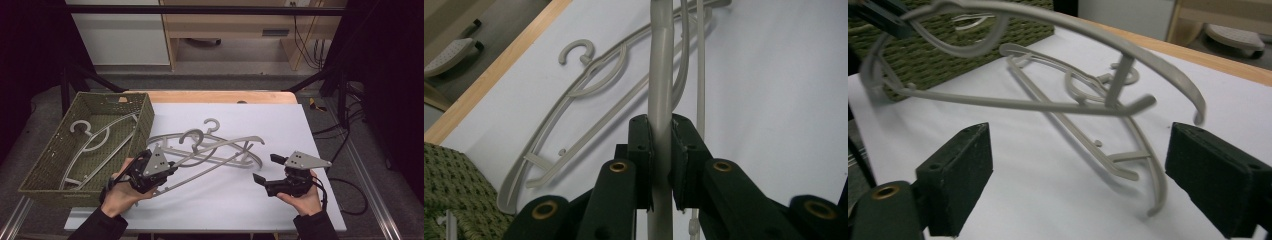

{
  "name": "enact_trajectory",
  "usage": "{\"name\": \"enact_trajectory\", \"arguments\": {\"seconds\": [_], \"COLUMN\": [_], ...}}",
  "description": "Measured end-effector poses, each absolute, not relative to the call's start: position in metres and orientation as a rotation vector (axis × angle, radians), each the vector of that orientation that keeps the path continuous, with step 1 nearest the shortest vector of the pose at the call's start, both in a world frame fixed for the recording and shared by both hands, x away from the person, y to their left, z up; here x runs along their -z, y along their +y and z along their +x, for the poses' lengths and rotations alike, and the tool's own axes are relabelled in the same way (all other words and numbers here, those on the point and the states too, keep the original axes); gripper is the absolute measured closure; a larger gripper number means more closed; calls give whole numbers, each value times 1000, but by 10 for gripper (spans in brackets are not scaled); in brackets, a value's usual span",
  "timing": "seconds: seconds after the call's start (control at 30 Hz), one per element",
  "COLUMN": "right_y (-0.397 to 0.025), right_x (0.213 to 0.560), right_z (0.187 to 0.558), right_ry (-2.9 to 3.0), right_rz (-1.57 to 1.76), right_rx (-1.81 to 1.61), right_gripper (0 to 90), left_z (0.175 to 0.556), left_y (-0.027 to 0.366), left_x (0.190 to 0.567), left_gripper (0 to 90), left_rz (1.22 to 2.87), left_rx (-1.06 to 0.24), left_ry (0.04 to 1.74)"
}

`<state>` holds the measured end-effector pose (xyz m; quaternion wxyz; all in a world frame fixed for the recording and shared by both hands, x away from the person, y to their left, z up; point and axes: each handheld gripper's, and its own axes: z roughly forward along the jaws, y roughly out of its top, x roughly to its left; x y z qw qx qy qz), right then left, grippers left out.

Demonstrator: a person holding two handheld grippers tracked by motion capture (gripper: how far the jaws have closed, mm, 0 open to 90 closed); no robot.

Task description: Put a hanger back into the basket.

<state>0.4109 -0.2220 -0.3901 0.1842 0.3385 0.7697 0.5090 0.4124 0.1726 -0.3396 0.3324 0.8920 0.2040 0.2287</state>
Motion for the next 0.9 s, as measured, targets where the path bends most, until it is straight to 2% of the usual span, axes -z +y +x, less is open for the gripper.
{"name": "enact_trajectory", "arguments": {"seconds": [0.2, 0.57, 0.9], "right_y": [-228, -240, -243], "right_x": [397, 400, 401], "right_z": [410, 410, 409], "right_ry": [2128, 2075, 2061], "right_rz": [1018, 1071, 1085], "right_rx": [-1393, -1388, -1395], "right_gripper": [35, 36, 34], "left_z": [414, 418, 430], "left_y": [182, 215, 255], "left_x": [315, 270, 244], "left_gripper": [808, 808, 809], "left_rz": [2271, 2189, 2118], "left_rx": [-605, -662, -693], "left_ry": [564, 615, 691]}}
